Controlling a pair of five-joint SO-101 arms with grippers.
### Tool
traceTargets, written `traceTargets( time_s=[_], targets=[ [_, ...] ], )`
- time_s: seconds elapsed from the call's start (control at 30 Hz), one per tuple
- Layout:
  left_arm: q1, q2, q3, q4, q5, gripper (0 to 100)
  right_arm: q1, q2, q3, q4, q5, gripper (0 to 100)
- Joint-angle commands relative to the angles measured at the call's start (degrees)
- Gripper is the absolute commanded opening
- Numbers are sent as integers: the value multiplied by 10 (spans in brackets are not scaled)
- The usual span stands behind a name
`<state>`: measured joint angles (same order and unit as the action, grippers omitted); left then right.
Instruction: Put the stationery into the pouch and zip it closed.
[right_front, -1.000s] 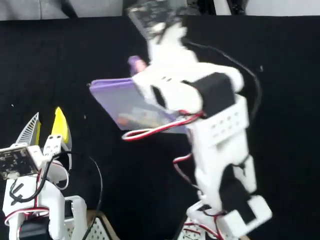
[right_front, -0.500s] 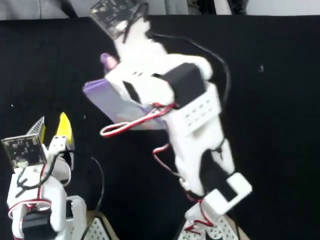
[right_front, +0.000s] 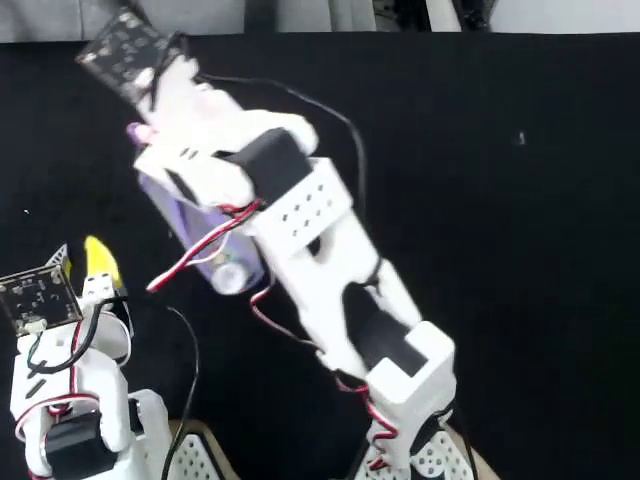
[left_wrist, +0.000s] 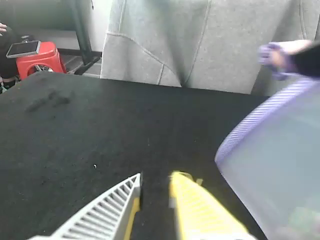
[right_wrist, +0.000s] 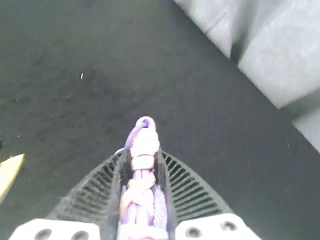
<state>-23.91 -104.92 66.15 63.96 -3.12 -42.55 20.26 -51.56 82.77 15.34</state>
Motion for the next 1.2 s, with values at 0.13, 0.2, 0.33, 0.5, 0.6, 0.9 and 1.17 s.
traceTargets(
  time_s=[0.13,0.2,0.33,0.5,0.6,0.9,1.17],
  targets=[
    [-4,2,-56,20,3,129,4,57,0,-60,3,11],
    [8,2,-101,45,3,182,6,58,0,-69,3,11],
    [63,2,-201,104,0,216,8,56,0,-76,3,11],
    [134,2,-293,142,-1,213,18,59,-38,-56,3,11],
    [184,4,-338,167,-1,213,25,58,-60,-40,3,11],
    [400,4,-376,279,-37,213,25,59,-73,-30,3,11],
    [414,4,-218,149,-70,213,10,59,-71,-27,3,11]
  ],
)
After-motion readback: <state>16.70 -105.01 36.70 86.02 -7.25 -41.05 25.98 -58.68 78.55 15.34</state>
